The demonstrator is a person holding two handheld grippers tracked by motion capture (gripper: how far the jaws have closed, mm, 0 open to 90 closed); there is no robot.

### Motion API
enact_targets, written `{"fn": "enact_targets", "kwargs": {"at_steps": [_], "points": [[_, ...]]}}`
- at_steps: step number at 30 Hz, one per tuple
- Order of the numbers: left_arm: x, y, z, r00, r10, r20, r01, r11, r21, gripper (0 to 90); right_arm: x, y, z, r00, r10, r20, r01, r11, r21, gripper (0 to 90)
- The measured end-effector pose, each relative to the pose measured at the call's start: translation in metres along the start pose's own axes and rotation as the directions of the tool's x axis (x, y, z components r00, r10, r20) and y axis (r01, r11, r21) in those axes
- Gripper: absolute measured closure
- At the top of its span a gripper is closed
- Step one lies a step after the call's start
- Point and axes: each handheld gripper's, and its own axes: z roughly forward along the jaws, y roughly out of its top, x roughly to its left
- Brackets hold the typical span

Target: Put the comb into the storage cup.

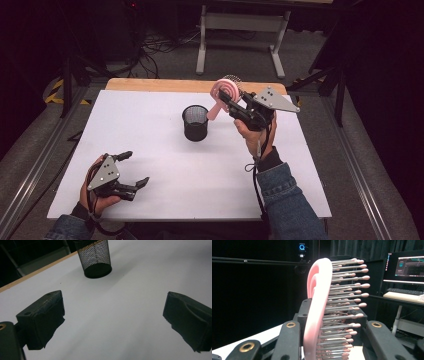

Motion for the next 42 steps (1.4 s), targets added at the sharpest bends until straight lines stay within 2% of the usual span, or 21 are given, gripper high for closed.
{"fn": "enact_targets", "kwargs": {"at_steps": [14, 21, 42], "points": [[0.002, 0.0, 0.0, 0.9999, -0.007, 0.008, 0.007, 0.9999, -0.01, 4.7, 0.004, -0.008, 0.026, 0.9994, 0.033, -0.009, -0.033, 0.999, -0.002, 63.3], [0.001, 0.0, 0.0, 0.9999, -0.007, 0.011, 0.007, 0.9999, -0.01, 4.7, 0.006, -0.017, 0.041, 0.9991, 0.043, -0.008, -0.043, 0.999, 0.021, 63.3], [0.002, -0.001, -0.001, 0.9998, -0.008, 0.017, 0.008, 0.9999, -0.011, 4.6, 0.01, -0.04, 0.064, 0.9976, 0.069, -0.012, -0.067, 0.995, 0.074, 63.3]]}}
